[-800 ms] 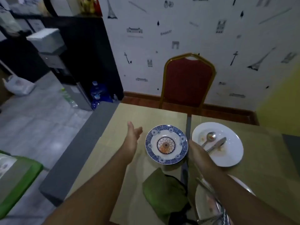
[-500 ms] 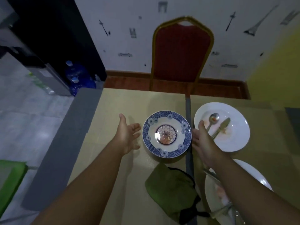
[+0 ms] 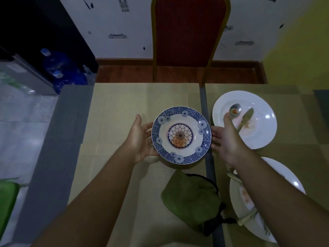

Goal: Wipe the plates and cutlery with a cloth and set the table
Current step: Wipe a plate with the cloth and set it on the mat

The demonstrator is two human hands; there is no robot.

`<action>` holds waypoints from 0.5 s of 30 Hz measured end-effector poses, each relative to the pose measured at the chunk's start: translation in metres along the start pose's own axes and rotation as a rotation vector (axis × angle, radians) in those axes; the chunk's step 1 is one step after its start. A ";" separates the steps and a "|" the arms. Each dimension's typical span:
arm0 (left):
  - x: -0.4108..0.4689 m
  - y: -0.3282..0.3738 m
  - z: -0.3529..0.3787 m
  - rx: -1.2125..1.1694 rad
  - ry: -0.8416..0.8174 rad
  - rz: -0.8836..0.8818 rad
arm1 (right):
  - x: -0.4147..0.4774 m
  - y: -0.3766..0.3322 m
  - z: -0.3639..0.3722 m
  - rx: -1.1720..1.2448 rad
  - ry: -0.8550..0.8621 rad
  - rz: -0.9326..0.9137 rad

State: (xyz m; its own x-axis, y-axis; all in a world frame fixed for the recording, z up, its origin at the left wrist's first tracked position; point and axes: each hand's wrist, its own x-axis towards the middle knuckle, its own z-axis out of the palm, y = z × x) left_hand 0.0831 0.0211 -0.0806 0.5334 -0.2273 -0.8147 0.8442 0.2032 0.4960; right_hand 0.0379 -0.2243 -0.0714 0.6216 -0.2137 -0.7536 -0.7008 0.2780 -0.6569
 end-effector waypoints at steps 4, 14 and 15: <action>-0.006 0.001 0.007 0.026 -0.007 0.014 | 0.001 0.001 -0.002 0.055 -0.034 0.009; -0.023 -0.003 0.016 0.060 0.061 0.052 | -0.010 -0.006 -0.007 0.093 -0.077 -0.006; -0.027 -0.003 0.015 0.056 0.068 0.062 | -0.013 -0.008 -0.008 0.089 -0.088 -0.017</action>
State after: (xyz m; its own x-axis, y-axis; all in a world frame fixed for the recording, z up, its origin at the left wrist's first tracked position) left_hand 0.0667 0.0117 -0.0558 0.5819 -0.1501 -0.7993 0.8120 0.1610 0.5609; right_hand 0.0327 -0.2316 -0.0560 0.6640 -0.1368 -0.7351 -0.6590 0.3576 -0.6617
